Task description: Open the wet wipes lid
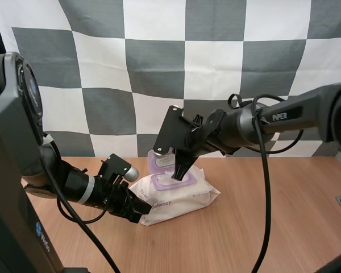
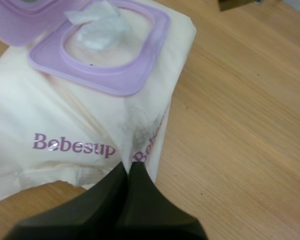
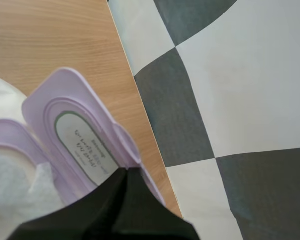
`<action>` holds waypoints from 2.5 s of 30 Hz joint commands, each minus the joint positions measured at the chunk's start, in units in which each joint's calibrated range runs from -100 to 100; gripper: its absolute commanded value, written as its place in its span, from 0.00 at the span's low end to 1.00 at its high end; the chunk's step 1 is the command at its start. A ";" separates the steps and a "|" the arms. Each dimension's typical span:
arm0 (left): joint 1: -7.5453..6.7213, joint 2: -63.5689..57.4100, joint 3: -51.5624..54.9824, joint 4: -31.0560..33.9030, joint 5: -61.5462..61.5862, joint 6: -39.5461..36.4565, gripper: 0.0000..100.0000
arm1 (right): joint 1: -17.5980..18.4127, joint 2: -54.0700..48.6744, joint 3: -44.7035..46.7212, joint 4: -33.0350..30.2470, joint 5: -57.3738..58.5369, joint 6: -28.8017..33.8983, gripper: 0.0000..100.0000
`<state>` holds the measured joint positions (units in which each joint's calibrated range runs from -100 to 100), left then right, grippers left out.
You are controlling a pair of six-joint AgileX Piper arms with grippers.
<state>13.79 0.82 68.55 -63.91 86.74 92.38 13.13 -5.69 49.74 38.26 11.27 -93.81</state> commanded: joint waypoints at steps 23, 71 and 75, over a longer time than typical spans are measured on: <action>-0.05 -0.39 -0.47 -0.78 -4.31 0.91 0.09 | 0.04 5.23 -3.32 0.53 4.12 1.12 0.00; -9.89 -98.14 21.91 95.97 -53.36 -112.29 0.00 | -11.50 -94.31 28.01 -14.22 14.83 45.26 0.00; -10.76 -98.14 27.75 95.97 -59.62 -112.51 0.00 | -11.72 -94.31 37.62 -12.67 16.44 38.84 0.00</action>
<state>3.20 -92.76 92.50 -15.48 29.87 19.15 1.42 -96.08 76.71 24.44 27.58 -50.72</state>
